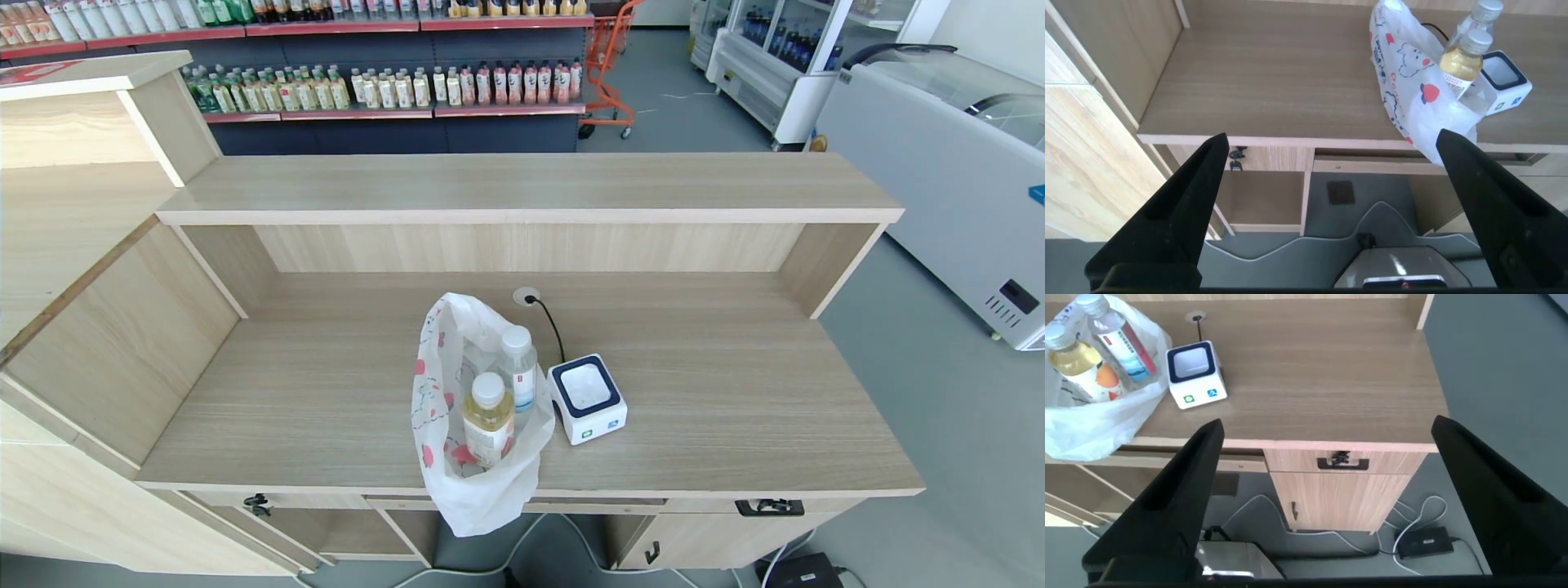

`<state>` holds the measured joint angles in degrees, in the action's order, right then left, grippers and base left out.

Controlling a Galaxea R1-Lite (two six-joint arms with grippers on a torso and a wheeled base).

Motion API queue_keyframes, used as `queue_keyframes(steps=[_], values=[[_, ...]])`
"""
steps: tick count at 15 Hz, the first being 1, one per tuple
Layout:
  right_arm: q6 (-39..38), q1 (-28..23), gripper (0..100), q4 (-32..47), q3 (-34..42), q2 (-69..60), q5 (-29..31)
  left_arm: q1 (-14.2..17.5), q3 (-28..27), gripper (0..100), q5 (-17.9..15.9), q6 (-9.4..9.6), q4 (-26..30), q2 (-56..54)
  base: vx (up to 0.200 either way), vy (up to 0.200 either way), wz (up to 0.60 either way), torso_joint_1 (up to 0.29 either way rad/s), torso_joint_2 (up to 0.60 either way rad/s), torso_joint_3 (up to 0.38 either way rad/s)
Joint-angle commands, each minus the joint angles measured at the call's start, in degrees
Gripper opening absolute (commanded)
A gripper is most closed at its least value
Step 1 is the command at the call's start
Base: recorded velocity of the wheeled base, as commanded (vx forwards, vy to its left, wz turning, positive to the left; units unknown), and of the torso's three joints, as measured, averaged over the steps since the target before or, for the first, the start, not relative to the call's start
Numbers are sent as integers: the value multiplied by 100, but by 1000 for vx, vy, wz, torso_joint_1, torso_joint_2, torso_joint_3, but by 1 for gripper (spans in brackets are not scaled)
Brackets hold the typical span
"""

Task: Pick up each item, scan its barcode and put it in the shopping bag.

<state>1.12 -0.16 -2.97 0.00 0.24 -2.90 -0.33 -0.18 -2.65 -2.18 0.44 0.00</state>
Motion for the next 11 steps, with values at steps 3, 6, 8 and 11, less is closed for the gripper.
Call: queue_keyframes(steps=[3, 6, 8, 11], values=[[-15, -2, 100, -1, 0, -24, 0, -2, 1, 100, 1, -2, 0, 0, 0, 0, 0, 0, 0, 0], [-7, -2, 100, -1, 0, -24, 0, -2, 1, 100, 1, -2, 0, 0, 0, 0, 0, 0, 0, 0], [2, -2, 100, -1, 0, -24, 0, -2, 1, 100, 1, -2, 0, 0, 0, 0, 0, 0, 0, 0], [20, -2, 100, -1, 0, -24, 0, -2, 1, 100, 1, -2, 0, 0, 0, 0, 0, 0, 0, 0]])
